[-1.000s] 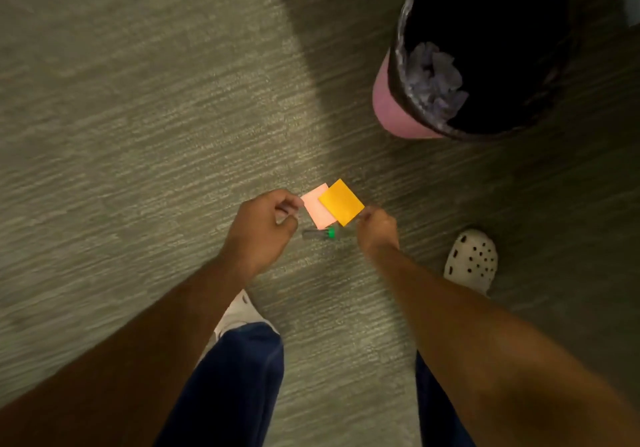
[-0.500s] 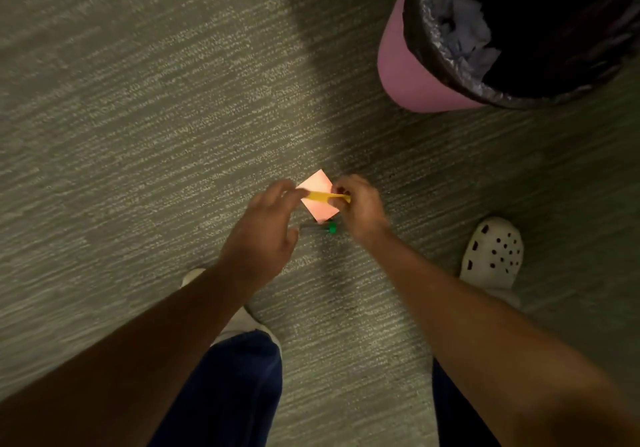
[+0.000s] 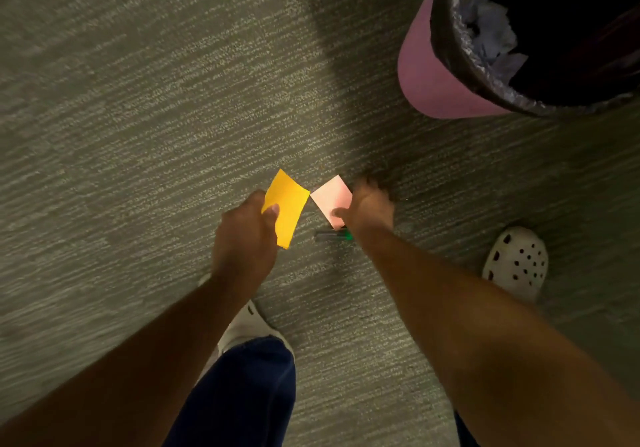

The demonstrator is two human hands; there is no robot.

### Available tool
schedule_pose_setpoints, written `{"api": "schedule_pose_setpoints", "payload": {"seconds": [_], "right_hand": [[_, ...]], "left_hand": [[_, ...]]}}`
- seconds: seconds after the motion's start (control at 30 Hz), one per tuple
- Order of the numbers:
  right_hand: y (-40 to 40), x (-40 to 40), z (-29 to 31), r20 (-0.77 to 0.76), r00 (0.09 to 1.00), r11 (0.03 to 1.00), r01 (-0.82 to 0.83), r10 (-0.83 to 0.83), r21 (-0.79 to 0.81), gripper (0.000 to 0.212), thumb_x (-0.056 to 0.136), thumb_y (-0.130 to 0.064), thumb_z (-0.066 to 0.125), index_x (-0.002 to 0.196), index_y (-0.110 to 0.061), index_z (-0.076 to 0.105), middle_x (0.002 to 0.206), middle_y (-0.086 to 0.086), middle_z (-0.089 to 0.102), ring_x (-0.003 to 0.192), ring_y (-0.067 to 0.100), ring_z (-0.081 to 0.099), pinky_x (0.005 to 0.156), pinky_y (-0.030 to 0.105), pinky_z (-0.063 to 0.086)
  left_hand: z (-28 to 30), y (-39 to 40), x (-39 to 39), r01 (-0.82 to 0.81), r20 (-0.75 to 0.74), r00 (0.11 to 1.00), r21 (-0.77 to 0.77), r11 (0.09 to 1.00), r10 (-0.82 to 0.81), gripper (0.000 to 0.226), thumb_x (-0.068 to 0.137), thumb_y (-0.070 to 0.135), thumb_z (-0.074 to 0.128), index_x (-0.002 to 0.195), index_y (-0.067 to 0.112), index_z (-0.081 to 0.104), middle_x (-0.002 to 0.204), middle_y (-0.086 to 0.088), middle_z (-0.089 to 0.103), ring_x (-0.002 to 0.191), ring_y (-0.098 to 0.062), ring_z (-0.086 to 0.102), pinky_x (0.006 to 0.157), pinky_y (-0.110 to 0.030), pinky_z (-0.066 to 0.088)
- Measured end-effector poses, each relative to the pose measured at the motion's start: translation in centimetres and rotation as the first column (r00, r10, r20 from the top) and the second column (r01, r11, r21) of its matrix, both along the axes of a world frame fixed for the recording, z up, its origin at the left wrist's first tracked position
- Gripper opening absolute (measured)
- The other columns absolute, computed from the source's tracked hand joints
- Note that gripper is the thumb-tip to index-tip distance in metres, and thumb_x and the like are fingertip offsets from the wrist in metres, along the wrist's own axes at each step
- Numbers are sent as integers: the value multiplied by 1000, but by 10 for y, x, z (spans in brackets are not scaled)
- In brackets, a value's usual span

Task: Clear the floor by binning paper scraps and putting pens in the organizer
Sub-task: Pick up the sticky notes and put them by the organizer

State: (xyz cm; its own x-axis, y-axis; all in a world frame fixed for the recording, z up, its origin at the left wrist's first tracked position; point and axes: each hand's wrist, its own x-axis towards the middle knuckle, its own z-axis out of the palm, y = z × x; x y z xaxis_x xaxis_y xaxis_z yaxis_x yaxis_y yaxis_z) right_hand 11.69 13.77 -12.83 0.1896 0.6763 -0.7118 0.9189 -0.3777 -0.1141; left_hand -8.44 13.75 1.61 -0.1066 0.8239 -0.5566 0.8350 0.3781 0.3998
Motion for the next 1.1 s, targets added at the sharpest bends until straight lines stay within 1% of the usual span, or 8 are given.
{"api": "schedule_pose_setpoints", "payload": {"seconds": [0.13,0.23,0.4,0.57,0.77,0.83,0.93,1.1], "right_hand": [[-7,-19,-12,71,997,1000,25,-26,12,58,85,-36,79,135,-15,56,143,11,48,127,35,51,102,47,43],[-5,-12,-8,-152,955,966,260,-255,11,27,92,-20,72,118,-13,67,127,15,66,114,36,63,89,36,49],[3,-9,66,-591,541,737,660,-599,-143,29,80,-20,73,107,-20,62,103,15,70,80,32,68,49,40,59],[10,14,240,-820,376,712,700,-432,-55,9,89,-23,66,93,-15,63,73,-6,63,60,10,55,48,27,43],[54,101,483,-901,251,621,783,-353,-25,15,81,-21,76,92,-12,72,80,0,74,74,7,62,65,24,48],[71,138,559,-914,258,625,781,-314,5,26,77,-34,76,92,-13,73,80,2,74,73,10,63,64,27,49],[91,203,664,-933,268,672,740,-240,40,24,82,-43,74,99,-25,73,91,9,74,78,34,71,68,43,55],[116,324,784,-922,354,639,748,-157,179,23,88,-27,76,108,-36,69,101,-11,77,92,4,73,75,22,57]], "left_hand": [[7,-17,2,-22,74,997,-35,999,25,20,107,31,45,98,15,52,68,2,53,62,-21,52,52,-34,27],[15,-19,5,-42,163,986,-12,999,44,22,107,32,43,94,16,50,66,2,51,58,-18,50,50,-33,29],[62,-3,18,-135,291,949,20,991,123,26,107,40,38,97,19,51,72,-7,59,65,-32,62,62,-54,51],[172,33,55,-251,341,919,117,961,198,40,101,53,40,85,18,53,66,-3,57,62,-24,60,62,-51,49],[362,76,138,-335,436,871,185,924,228,36,95,58,57,88,23,63,76,6,66,71,-7,63,65,-21,44],[430,95,178,-365,469,851,207,908,236,11,90,53,68,89,43,66,82,14,68,75,1,64,66,-16,46],[521,121,242,-382,519,830,267,885,202,25,64,65,67,84,49,63,75,13,69,62,-2,64,61,-29,50],[639,160,360,-332,585,808,350,876,72,34,76,30,88,90,43,60,84,3,76,64,0,66,62,-22,51]]}}
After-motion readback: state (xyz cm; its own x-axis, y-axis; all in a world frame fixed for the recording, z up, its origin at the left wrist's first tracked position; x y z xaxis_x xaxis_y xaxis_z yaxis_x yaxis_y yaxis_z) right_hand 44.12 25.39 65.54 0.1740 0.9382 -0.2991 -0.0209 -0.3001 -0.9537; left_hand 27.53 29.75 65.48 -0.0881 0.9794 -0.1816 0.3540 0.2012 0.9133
